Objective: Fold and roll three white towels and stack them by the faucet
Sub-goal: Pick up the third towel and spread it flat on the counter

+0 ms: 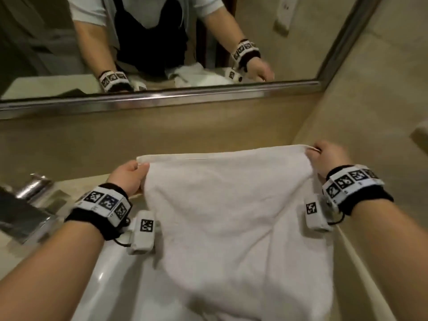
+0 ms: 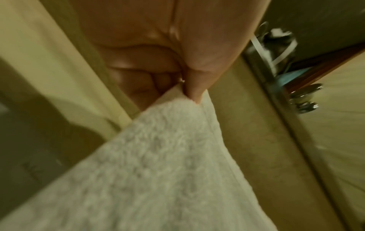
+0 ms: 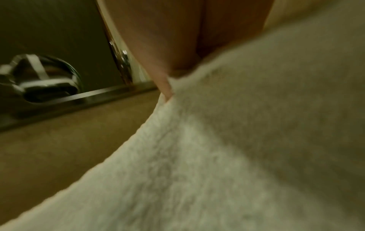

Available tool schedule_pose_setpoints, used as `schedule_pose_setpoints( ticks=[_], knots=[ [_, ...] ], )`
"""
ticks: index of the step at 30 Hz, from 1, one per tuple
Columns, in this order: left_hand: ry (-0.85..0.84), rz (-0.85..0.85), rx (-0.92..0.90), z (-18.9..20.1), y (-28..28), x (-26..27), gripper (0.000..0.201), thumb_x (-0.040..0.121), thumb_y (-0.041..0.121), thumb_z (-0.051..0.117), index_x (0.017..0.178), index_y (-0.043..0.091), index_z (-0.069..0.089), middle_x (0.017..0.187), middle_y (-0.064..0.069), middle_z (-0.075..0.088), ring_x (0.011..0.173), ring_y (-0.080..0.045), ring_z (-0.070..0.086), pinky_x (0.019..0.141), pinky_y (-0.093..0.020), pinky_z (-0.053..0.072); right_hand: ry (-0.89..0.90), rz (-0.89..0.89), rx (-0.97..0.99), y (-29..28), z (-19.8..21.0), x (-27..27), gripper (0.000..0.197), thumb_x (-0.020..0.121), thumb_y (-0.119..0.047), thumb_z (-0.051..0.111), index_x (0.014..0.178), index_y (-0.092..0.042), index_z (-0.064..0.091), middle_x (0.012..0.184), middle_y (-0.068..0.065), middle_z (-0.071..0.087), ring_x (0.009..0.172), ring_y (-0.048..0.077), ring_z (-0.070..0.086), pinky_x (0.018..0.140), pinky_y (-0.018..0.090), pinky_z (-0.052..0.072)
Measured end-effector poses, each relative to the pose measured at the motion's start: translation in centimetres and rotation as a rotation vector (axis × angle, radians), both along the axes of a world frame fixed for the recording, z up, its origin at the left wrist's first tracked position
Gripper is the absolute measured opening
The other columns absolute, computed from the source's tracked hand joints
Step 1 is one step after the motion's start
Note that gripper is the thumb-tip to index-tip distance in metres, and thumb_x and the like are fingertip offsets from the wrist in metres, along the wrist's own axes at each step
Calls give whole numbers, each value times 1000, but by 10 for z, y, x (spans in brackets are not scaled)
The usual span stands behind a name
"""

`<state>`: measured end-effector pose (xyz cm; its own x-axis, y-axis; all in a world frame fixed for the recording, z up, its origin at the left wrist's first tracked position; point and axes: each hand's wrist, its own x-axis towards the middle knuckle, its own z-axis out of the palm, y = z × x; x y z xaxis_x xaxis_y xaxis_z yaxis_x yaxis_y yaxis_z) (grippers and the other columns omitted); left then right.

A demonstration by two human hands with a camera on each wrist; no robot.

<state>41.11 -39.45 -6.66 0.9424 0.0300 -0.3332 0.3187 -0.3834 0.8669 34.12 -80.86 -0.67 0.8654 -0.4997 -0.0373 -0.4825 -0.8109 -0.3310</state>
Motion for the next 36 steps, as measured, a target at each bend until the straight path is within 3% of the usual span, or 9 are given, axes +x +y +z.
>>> schedule_pose_setpoints(
  ticks=[3, 7, 11, 14, 17, 21, 27, 32, 36],
  knots=[
    [32, -18, 162, -33, -1, 23, 31, 91, 34, 47, 92, 5, 60, 105, -25, 64, 100, -39, 60, 95, -52, 46, 57, -20, 12, -6, -33, 30, 20, 90, -22, 50, 78, -6, 53, 92, 28, 61, 75, 33, 49, 66, 31, 31],
    [-38, -37, 375, -53, -6, 33, 36, 92, 34, 45, 91, 1, 59, 101, -24, 65, 97, -37, 59, 87, -40, 44, 135, -17, 40, -6, -60, 56, 22, 91, -24, 51, 94, -5, 60, 98, 25, 63, 92, 38, 57, 71, 30, 34],
    [-92, -81, 522, -50, -12, 28, 32, 91, 33, 45, 103, 5, 56, 102, -21, 63, 90, -33, 56, 78, -36, 42, 197, -55, 68, -1, -72, 55, 18, 90, -23, 48, 99, -11, 56, 101, 20, 63, 85, 33, 54, 71, 30, 37],
    [-163, -90, 553, -30, -16, 9, 38, 88, 29, 52, 121, 10, 48, 122, -17, 51, 104, -34, 54, 94, -41, 44, 148, 3, 43, 8, -56, 35, 25, 90, -24, 51, 109, -9, 57, 113, 19, 60, 99, 35, 56, 80, 33, 41],
    [-294, -223, 529, -2, -28, -28, 31, 88, 22, 54, 116, 10, 52, 116, -14, 54, 99, -28, 55, 90, -37, 44, 31, 179, 10, 27, -25, -2, 22, 89, -18, 53, 105, -5, 61, 111, 16, 60, 96, 30, 56, 81, 30, 39],
    [-261, -653, 459, 22, -62, -121, 13, 90, 23, 52, 99, 19, 61, 91, 0, 62, 86, -17, 56, 74, -23, 38, -30, 425, 50, 67, 6, -95, 14, 88, -21, 55, 97, -15, 64, 91, -1, 58, 77, 13, 49, 69, 21, 32],
    [-30, -1126, 546, 6, -87, -264, 32, 80, 51, 57, 98, 24, 57, 85, 12, 56, 79, -9, 51, 74, -24, 42, 180, 729, 121, 114, -18, -251, 16, 85, -26, 58, 98, -20, 63, 97, -1, 62, 85, 16, 56, 73, 27, 39],
    [-59, -1147, 718, -19, -89, -337, 34, 78, 47, 59, 90, 18, 46, 97, -3, 57, 88, -23, 54, 74, -31, 39, 275, 883, 104, 135, -53, -315, 39, 81, -25, 58, 119, -21, 51, 118, 1, 50, 104, 20, 52, 84, 33, 43],
    [-63, -866, 450, -5, -86, -355, 31, 82, 36, 54, 98, 10, 52, 98, -11, 59, 91, -24, 54, 78, -32, 40, 189, 892, -22, 147, -53, -318, 45, 81, -26, 59, 123, -17, 46, 118, 6, 49, 105, 27, 52, 82, 37, 43]
  ],
)
